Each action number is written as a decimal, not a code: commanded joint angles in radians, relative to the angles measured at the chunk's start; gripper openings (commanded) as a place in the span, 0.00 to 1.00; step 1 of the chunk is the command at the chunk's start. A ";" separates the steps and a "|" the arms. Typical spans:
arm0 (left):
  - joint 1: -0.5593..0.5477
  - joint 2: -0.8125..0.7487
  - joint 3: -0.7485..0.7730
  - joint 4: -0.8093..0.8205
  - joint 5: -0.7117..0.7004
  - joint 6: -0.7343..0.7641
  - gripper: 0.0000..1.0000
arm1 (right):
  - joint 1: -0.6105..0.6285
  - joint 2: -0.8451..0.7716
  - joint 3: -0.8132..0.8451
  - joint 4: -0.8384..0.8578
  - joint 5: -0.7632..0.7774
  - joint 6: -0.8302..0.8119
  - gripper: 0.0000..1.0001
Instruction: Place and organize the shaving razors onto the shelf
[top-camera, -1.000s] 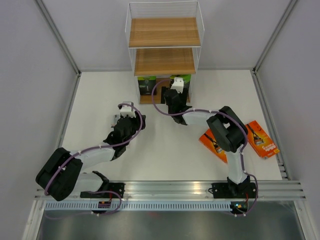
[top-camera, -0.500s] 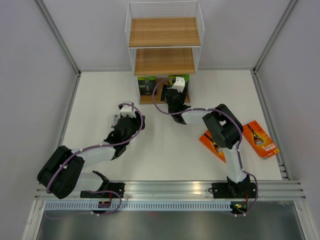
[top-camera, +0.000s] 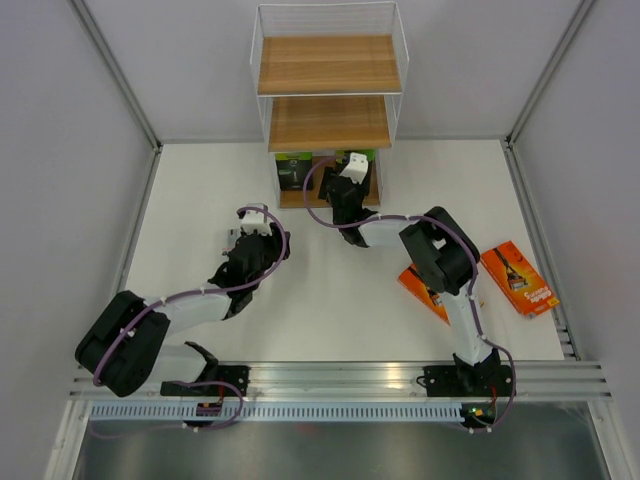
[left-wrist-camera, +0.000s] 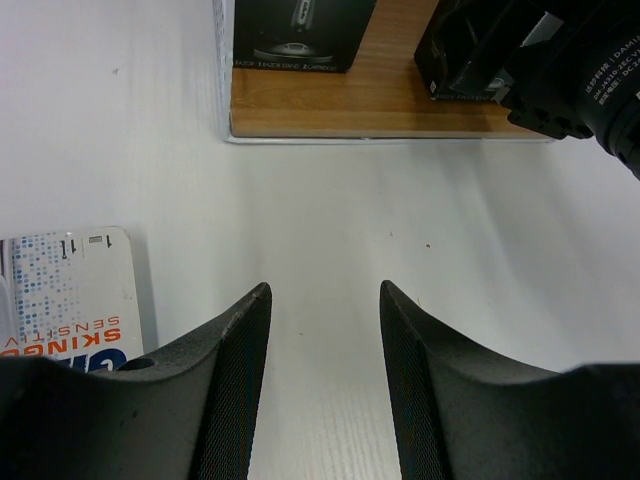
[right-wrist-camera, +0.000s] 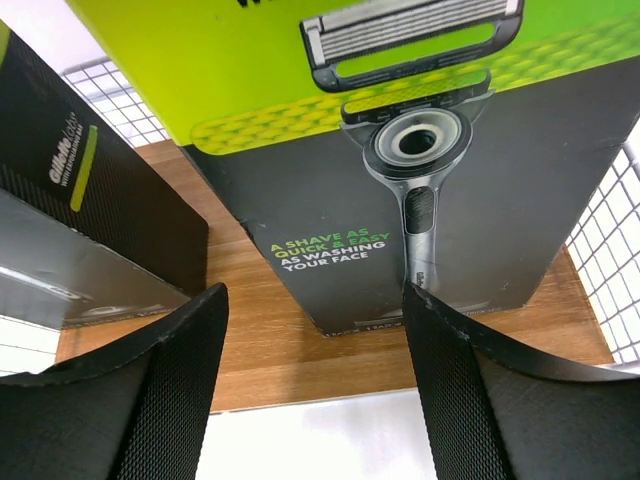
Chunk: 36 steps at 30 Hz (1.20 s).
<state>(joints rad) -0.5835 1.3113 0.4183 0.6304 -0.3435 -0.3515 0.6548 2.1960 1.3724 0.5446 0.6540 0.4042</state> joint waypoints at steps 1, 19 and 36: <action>0.005 -0.001 0.007 0.046 -0.028 0.026 0.54 | 0.000 0.021 0.027 0.031 0.024 0.013 0.76; 0.008 -0.027 0.014 0.023 -0.011 0.008 0.54 | 0.006 -0.084 -0.126 0.032 -0.016 0.059 0.78; 0.023 -0.332 0.184 -0.624 0.070 -0.222 0.71 | 0.049 -0.757 -0.674 -0.130 -0.208 0.157 0.98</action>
<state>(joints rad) -0.5762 1.0939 0.5442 0.2302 -0.3096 -0.4572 0.7170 1.5955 0.8009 0.4736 0.5163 0.5102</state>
